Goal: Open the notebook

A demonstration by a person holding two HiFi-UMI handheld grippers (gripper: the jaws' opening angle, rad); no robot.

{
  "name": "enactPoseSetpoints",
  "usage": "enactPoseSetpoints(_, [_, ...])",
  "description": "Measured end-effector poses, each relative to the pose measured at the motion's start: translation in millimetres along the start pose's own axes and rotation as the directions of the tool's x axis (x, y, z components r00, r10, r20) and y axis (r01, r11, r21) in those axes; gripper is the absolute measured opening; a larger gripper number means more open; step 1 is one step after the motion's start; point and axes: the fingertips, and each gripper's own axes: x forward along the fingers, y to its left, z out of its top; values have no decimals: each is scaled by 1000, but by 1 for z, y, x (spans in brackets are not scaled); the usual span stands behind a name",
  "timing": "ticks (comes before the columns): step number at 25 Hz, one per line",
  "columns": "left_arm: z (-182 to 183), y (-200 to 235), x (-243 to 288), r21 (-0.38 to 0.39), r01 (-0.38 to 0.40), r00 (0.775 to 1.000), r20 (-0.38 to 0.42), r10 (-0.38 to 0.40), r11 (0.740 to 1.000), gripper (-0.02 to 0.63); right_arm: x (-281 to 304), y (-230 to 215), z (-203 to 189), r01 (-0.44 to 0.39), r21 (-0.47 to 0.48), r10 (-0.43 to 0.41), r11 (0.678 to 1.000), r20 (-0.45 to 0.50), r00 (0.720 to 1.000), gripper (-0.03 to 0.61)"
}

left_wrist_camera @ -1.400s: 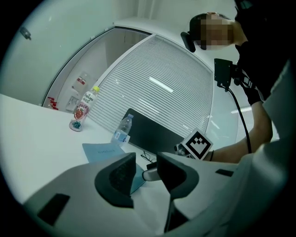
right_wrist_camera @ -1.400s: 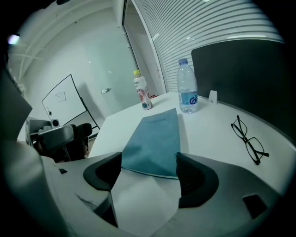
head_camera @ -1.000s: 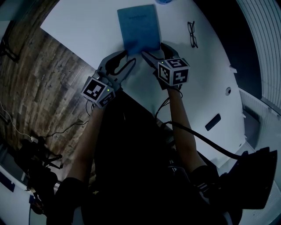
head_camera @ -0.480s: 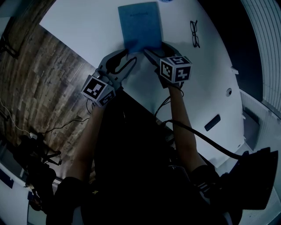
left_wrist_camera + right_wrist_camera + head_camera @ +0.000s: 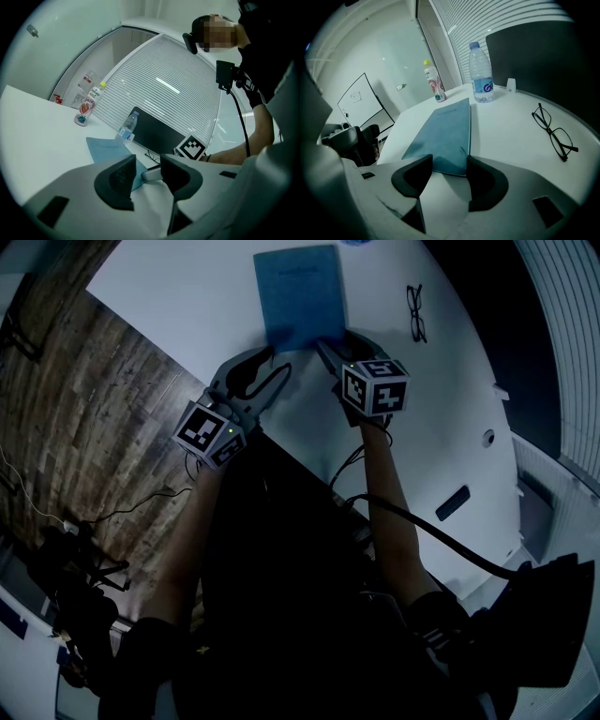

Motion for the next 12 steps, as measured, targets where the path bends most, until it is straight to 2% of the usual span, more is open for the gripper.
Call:
enactPoseSetpoints(6, [4,-1,-2,-12,2,1000,13,-2,1000,144,-4,-4,2,11,3,-11,1000,3,1000,156])
enactPoseSetpoints(12, [5,-1,-4,-11,2,1000,10,-2,1000,144,-4,-7,2,23,15,-23,1000,-3,1000,149])
